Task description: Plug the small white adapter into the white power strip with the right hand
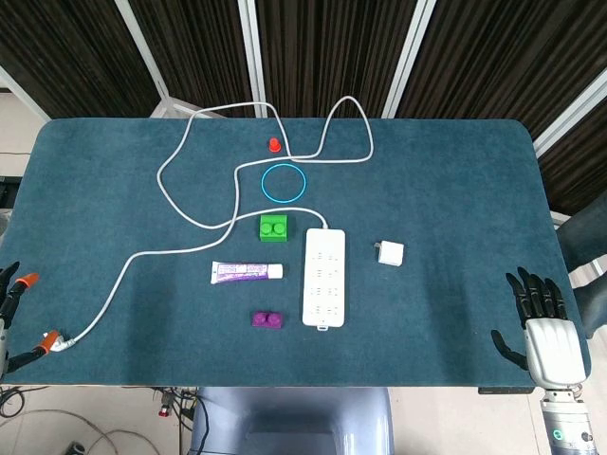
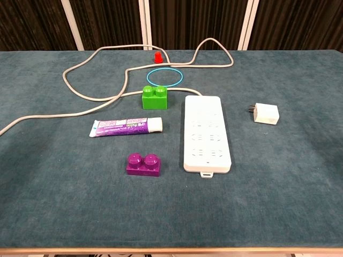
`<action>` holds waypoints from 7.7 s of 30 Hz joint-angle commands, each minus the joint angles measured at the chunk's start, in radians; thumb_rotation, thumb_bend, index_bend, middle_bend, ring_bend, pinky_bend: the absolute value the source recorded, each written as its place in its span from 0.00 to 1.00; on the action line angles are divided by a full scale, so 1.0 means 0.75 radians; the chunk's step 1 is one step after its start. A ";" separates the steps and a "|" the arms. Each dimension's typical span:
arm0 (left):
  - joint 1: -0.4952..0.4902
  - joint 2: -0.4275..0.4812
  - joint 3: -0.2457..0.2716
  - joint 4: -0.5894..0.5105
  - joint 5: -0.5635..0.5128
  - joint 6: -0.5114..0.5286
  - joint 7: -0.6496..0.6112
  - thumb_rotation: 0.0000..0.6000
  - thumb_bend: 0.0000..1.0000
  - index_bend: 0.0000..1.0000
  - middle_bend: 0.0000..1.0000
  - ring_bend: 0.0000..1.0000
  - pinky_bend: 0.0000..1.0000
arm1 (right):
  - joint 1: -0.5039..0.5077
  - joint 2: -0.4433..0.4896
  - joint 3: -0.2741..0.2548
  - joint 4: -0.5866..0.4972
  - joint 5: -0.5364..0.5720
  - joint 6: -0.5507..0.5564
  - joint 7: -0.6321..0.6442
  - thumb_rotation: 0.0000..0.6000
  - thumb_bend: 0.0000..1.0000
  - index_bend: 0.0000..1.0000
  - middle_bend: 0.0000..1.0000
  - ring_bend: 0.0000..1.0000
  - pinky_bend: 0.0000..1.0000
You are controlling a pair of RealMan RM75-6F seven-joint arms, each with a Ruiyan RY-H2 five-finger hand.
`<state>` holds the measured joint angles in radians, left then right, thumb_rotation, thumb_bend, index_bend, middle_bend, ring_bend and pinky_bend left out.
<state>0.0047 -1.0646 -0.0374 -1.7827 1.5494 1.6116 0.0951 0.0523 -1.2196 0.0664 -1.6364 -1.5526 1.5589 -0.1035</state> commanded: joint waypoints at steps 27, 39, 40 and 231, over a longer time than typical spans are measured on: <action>0.002 0.007 -0.017 0.004 -0.024 0.006 -0.024 1.00 0.17 0.16 0.00 0.00 0.06 | 0.027 0.031 0.015 -0.038 0.066 -0.087 0.111 1.00 0.36 0.00 0.22 0.33 0.36; 0.007 0.009 -0.013 0.001 -0.010 0.016 -0.021 1.00 0.17 0.16 0.00 0.00 0.06 | 0.306 0.173 0.092 -0.183 0.282 -0.604 0.032 1.00 0.36 0.00 0.69 0.80 0.71; 0.006 0.008 -0.012 0.001 -0.009 0.014 -0.018 1.00 0.17 0.16 0.00 0.00 0.06 | 0.325 0.177 0.095 -0.192 0.310 -0.642 0.015 1.00 0.36 0.00 0.71 0.81 0.72; 0.005 0.008 -0.013 -0.018 -0.039 -0.009 0.024 1.00 0.17 0.16 0.00 0.00 0.10 | 0.892 -0.176 0.066 0.335 0.739 -1.047 -0.054 1.00 0.35 0.27 0.13 0.09 0.22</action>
<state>0.0087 -1.0586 -0.0469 -1.7963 1.5205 1.6047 0.1128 0.7207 -1.3521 0.1153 -1.3840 -1.0012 0.7731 -0.1411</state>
